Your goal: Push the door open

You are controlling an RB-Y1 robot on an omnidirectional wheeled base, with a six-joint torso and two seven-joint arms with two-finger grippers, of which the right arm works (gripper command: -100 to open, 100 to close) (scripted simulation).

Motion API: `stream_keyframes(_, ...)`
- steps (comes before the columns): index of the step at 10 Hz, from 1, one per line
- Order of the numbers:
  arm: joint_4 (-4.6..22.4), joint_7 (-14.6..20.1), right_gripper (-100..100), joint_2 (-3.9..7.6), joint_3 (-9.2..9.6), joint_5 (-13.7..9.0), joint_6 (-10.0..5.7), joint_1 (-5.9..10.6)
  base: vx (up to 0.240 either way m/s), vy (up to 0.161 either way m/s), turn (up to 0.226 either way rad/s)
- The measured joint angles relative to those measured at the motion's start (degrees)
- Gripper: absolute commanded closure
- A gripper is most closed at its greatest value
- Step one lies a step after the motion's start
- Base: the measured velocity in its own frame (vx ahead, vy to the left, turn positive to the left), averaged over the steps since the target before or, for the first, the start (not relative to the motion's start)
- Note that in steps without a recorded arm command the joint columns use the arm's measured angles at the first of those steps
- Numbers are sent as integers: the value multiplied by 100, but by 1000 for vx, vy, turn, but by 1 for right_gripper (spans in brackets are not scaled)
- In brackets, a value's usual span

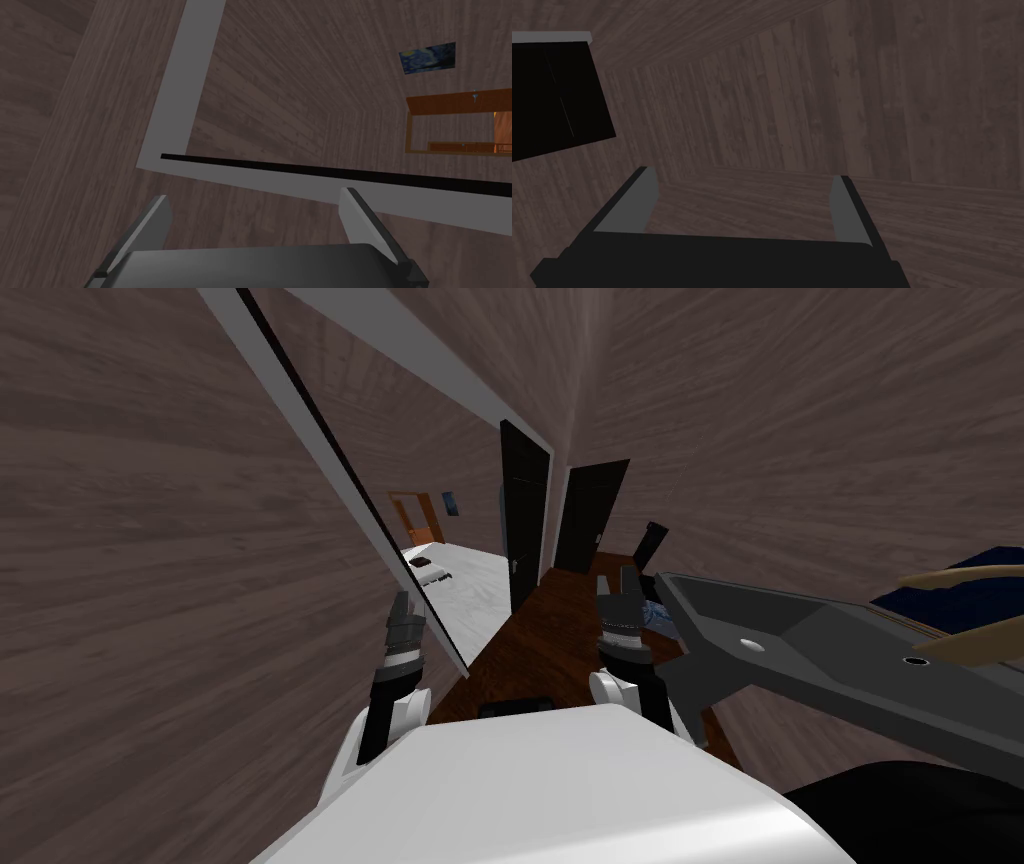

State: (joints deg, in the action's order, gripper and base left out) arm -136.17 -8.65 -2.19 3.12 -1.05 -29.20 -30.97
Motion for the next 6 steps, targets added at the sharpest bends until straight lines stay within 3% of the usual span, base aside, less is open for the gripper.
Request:
stream_keyframes(3,288,80,-100,138,47,67,-60,89,114,-46,41)
stream_keyframes(6,670,154,-100,240,64,133,-135,276,99,-41,43)
